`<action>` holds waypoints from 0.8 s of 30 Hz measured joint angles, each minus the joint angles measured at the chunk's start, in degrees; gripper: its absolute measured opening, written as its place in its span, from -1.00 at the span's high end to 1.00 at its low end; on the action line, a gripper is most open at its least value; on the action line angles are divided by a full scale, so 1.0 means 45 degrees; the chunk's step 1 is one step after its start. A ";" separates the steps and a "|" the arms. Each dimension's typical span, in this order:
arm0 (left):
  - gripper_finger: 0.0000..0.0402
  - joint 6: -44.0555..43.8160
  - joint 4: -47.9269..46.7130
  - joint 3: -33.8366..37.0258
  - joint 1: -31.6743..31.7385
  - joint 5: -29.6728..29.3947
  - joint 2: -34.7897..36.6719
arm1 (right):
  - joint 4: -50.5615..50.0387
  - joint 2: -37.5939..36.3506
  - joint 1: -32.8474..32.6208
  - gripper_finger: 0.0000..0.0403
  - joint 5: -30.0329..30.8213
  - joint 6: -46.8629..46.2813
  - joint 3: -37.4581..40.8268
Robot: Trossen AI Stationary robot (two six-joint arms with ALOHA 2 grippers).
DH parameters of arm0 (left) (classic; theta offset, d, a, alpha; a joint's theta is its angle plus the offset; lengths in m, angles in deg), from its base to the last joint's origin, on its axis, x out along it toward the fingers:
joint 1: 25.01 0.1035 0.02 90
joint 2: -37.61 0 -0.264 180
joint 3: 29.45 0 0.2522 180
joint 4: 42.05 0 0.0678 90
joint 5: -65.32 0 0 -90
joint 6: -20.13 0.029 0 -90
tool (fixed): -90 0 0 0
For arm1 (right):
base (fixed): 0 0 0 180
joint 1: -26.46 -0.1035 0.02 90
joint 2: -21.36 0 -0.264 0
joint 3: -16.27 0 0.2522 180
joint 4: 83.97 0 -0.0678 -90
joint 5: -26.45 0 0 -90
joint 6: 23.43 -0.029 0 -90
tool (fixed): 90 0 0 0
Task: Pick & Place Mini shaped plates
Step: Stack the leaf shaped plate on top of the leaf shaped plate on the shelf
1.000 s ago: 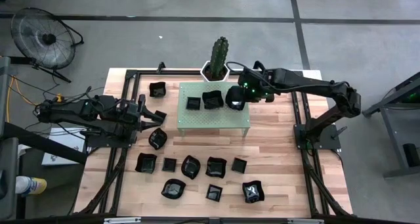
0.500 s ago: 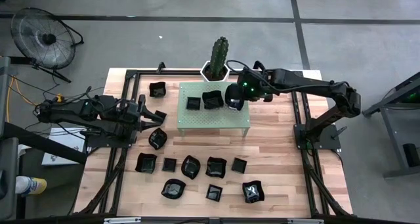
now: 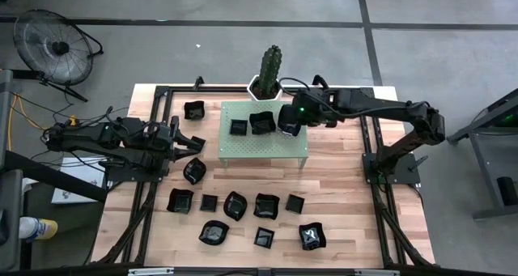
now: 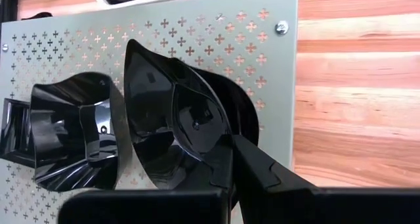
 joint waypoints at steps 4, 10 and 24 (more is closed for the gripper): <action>0.46 0.0000 -0.0002 0.0000 0.0000 0.0000 0.0000 | -0.0002 0.0005 -0.0005 1.00 0.0020 -0.0001 0.0005; 0.46 0.0000 -0.0002 0.0000 0.0000 0.0000 0.0000 | 0.0000 0.0010 -0.0001 0.94 -0.0002 -0.0001 0.0005; 0.46 0.0034 -0.0002 0.0000 0.0000 0.0000 0.0000 | 0.0000 0.0015 0.0000 0.85 0.0027 0.0010 0.0005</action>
